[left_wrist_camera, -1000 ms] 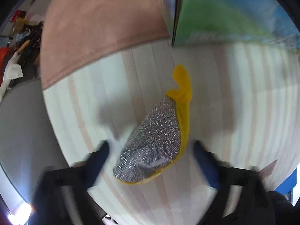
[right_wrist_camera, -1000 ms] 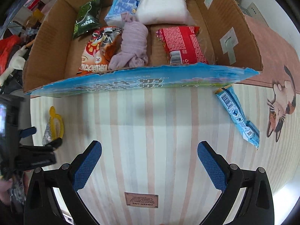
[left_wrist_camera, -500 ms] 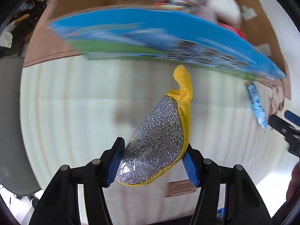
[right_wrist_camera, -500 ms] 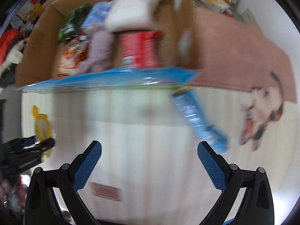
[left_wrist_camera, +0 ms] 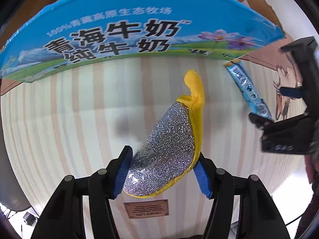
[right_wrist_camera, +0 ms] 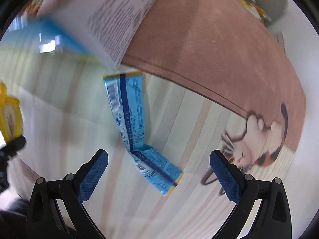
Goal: Organize soft objects
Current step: 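Grasp the yellow-and-silver sponge with the left tool and lift it, then grasp the blue snack stick with the right tool while the left tool holds the sponge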
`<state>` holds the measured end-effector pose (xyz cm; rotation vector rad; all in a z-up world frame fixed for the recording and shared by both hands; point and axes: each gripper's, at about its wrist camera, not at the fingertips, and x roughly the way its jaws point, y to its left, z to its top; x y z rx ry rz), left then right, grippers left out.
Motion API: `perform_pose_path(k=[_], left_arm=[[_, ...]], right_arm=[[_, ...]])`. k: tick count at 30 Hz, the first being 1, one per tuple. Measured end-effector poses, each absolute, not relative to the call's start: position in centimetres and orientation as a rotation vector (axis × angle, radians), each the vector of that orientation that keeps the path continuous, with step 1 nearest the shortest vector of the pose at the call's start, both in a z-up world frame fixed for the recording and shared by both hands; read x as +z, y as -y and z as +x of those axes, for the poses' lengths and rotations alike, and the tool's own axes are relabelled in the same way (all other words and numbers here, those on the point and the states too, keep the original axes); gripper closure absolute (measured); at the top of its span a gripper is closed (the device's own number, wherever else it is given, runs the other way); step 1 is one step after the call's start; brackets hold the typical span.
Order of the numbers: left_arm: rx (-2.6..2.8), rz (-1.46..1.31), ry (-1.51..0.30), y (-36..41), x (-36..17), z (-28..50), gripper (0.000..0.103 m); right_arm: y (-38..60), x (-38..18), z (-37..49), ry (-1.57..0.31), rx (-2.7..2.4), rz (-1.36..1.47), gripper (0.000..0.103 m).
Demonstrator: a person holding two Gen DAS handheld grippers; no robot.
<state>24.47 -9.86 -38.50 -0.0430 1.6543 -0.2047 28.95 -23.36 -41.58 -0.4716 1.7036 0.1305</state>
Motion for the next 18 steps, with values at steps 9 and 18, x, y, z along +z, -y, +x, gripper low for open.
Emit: perform_pose_path(k=[9,18], left_arm=[[-0.192,-0.067,-1.629,7.8,-35.8,25.3,0.046],[-0.179,-0.083,-1.624,5.3,-33.9,25.2,0.046]], right_arm=[[24.0,-43.6,28.8,-1.751,0.17,-0.488,0.0],[26.1,-45.2,29.0,-1.793,0.203,-0.35,0.016]])
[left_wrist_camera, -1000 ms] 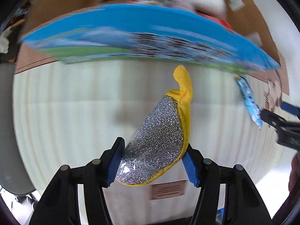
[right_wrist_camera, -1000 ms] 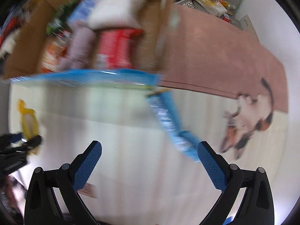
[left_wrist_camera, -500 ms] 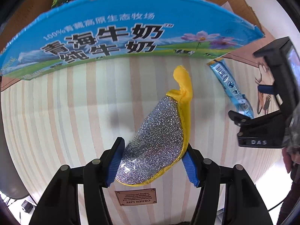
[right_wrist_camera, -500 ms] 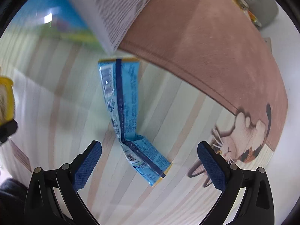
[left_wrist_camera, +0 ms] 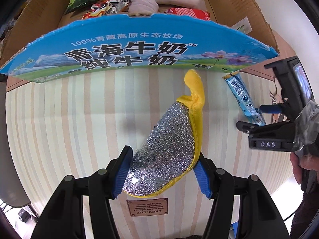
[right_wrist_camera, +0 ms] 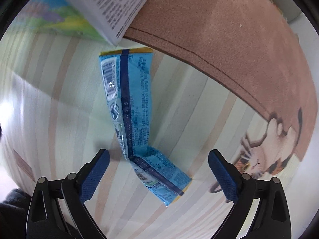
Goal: Organize soft objects
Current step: 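Grasp the blue snack stick with the right tool while the left tool holds the sponge, then lower the sponge and blue stick into the box and open both tools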
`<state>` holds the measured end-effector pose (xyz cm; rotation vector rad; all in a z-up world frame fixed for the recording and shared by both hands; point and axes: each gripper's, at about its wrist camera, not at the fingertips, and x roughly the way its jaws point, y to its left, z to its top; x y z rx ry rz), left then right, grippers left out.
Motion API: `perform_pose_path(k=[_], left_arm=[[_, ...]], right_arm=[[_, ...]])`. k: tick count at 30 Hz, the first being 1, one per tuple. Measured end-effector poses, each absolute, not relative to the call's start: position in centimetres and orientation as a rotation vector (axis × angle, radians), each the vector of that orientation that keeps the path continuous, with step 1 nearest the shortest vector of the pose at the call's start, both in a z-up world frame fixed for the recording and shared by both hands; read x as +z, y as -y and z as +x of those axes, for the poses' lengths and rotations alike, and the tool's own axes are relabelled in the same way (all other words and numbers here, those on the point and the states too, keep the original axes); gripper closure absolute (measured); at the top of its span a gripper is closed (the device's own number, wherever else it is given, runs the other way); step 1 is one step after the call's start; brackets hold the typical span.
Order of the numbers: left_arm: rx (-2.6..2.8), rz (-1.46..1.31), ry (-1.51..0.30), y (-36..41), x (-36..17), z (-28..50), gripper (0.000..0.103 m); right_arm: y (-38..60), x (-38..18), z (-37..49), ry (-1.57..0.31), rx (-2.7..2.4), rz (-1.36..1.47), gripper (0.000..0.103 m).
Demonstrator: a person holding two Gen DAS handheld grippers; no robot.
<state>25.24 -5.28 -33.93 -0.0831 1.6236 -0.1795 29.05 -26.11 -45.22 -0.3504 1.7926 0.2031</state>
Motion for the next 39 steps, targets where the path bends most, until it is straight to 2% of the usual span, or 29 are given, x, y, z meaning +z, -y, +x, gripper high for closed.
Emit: perform_pose_path(k=[1,2,3,4,6,10,17,26,32,36,39], left_arm=[[-0.18,-0.083,-1.623,5.6,-34.2,25.3,0.046],[-0.181,-0.084,-1.622,5.6,-34.1,25.4,0.046],[-0.182,-0.084,-1.621,5.7,-34.2,25.3,0.046],[-0.185,-0.085,-1.62,5.7,-33.9,25.3,0.046],[-0.188,-0.082,-1.614,5.8,-33.5,25.4,0.046],[-0.194,-0.08,-1.6,6.2,-33.5,25.3,0.046],[-0.198,-0.07,-1.553,5.4,-31.1,25.0,0.046],[-0.214,-0.105,-1.457,3.0,-24.5,25.9,0.046],[-0.185,-0.085,-1.373,1.0,-19.2,30.5,0.046],[-0.132,-0.07,-1.343,-1.6,-17.3,35.2,0.046],[-0.071,-0.016,-1.353,-3.6,-17.7,38.8,0.046]], right_arm=[[26.3,-45.1,29.2,-1.803,0.21,-0.308,0.02],[26.5,-44.8,29.3,-1.791,0.204,-0.299,0.032],[26.8,-44.4,29.3,-1.782,0.198,-0.29,0.051],[27.0,-44.2,29.4,-1.778,0.191,-0.286,0.061],[27.8,-44.0,29.2,-1.786,0.153,-0.258,0.072],[29.0,-44.0,28.0,-1.792,0.107,-0.182,0.075],[29.5,-40.9,24.5,-1.778,0.103,0.129,0.079],[28.7,-30.9,22.9,-1.593,0.207,0.315,0.08],[28.3,-23.2,26.2,-1.435,0.199,0.285,0.079],[24.2,-21.1,31.5,-1.358,0.149,0.229,0.08],[21.7,-20.8,35.5,-1.312,0.09,0.149,0.08]])
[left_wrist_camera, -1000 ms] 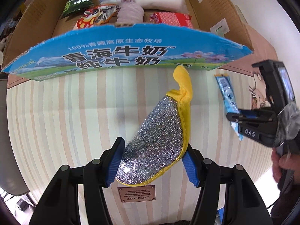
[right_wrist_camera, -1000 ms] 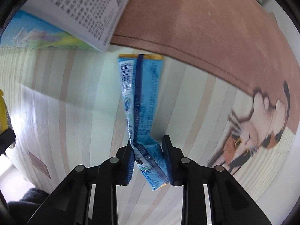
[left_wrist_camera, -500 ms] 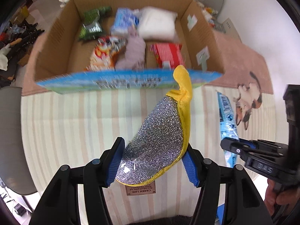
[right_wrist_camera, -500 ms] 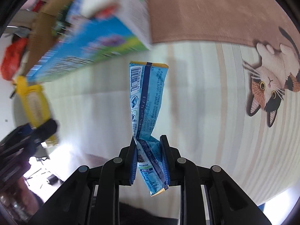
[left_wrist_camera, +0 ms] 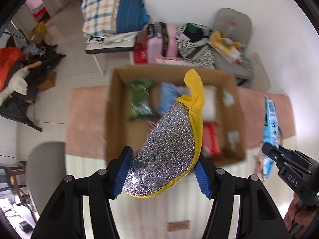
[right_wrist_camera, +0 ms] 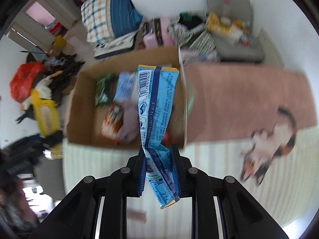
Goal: Organize soft objects
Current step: 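Lower the sponge and blue stick into the box and open both tools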
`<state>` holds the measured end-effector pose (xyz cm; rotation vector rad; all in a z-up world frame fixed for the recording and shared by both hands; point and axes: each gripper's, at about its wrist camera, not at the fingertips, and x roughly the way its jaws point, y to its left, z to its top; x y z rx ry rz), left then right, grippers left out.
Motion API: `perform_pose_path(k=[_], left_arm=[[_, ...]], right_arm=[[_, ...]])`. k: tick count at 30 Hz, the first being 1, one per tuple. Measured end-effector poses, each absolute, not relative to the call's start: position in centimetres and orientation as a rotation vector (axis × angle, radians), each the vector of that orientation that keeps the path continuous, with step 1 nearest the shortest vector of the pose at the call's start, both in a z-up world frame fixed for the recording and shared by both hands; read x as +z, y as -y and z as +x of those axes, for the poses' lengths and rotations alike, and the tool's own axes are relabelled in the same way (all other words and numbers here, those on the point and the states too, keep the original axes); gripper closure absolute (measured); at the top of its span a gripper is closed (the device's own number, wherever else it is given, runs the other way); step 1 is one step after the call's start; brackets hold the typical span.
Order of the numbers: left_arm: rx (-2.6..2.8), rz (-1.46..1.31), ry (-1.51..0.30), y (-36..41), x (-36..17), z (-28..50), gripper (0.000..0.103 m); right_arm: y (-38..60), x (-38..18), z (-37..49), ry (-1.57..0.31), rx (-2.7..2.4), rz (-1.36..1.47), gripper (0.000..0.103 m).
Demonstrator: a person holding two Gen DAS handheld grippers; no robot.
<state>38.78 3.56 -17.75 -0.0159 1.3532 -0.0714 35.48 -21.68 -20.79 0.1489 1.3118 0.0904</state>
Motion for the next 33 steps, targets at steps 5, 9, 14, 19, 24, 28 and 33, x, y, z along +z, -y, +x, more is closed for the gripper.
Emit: perform_pose_path(k=[5,9,14,19,24,28,33], left_arm=[[-0.006,0.012,-1.474,-6.0,-22.4,43.0,0.046],[0.034,0.046,-1.584,-6.6,-27.3,44.5,0.046],[0.027,0.002,-1.696,-6.2,-32.1,44.8,0.046],[0.035,0.043,-1.725,-5.7,-34.6,45.1,0.043],[0.033,-0.039,-1.74,-6.0,-35.3,45.7,0.04],[0.02,-0.067,-1.707,-6.5,-34.6,46.1,0.018],[0.018,-0.058,-1.674,-6.1,-33.3,46.1,0.011]], right_arm=[[18.8,-22.4,39.9,-1.347,0.042,0.148,0.08],[17.9,-25.9,42.8,-1.412,0.005,0.163,0.08],[17.4,-30.2,44.9,-1.461,-0.05,0.13,0.08],[17.3,-32.6,45.6,-1.485,-0.082,0.105,0.08],[17.0,-34.2,46.0,-1.514,-0.139,0.03,0.08],[16.7,-33.8,45.9,-1.498,-0.143,0.006,0.056],[16.8,-33.2,45.9,-1.502,-0.118,0.052,0.039]])
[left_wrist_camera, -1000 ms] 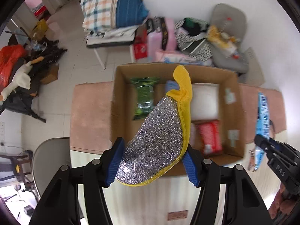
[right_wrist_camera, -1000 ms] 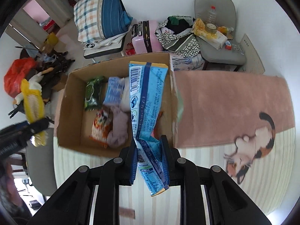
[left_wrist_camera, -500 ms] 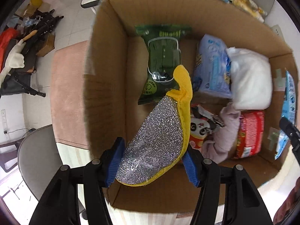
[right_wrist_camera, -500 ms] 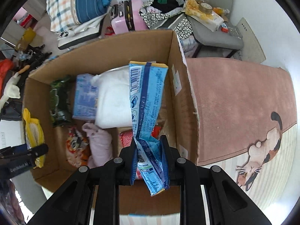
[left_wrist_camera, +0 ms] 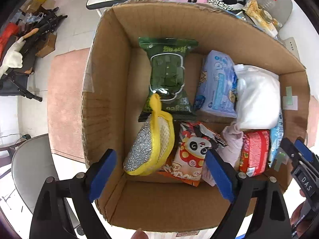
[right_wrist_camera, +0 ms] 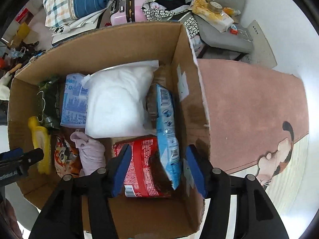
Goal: Organize soft objects
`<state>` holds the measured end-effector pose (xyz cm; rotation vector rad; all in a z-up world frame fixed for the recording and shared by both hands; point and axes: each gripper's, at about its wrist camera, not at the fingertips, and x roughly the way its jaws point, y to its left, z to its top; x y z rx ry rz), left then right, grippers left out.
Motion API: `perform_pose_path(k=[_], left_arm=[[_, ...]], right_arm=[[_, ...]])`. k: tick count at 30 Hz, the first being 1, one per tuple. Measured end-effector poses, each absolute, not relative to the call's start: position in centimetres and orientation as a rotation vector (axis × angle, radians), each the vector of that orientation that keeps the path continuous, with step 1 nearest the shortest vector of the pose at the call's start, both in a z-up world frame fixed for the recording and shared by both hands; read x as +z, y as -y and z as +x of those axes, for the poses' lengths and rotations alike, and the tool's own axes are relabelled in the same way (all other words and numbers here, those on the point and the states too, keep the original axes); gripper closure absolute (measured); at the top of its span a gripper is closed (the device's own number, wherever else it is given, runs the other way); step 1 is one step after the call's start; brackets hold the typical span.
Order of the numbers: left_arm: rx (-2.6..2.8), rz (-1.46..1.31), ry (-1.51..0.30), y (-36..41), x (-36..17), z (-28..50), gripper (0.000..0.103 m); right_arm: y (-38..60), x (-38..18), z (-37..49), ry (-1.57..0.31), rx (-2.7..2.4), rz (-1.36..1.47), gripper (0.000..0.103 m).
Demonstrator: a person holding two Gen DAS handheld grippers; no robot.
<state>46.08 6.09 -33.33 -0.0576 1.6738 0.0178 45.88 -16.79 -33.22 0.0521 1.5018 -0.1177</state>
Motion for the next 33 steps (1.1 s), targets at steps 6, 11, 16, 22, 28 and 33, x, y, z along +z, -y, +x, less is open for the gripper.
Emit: perform_pose_path(k=[6,11,16,22,28,33], left_arm=[[0.018,-0.027,-1.63,-4.7,-31.6,45.7,0.0],[0.003,-0.043,-1.634,-5.1,-31.6,45.2,0.0],[-0.003,-0.041,-1.631,-5.3,-30.4,43.8,0.0],[0.011,-0.047,-1.498,-5.5,-26.1,41.1,0.0],[0.011,-0.01,-1.337,-4.4,-20.4,37.4,0.0],[0.024,0.019,-1.204,-3.8,-15.5,33.8,0.0]], right_arm=[[15.8,-32.9,45.4,-1.551,-0.041,0.044,0.011],[14.2,-32.9,44.5,-1.606,0.033,0.015,0.005],[14.1,-32.3,43.8,-1.614,0.041,0.026,0.0],[15.3,-29.6,42.2,-1.554,0.011,0.031,0.0],[15.9,-24.5,38.8,-1.423,0.008,0.028,0.0],[16.3,-19.9,35.0,-1.33,0.027,0.026,0.0]])
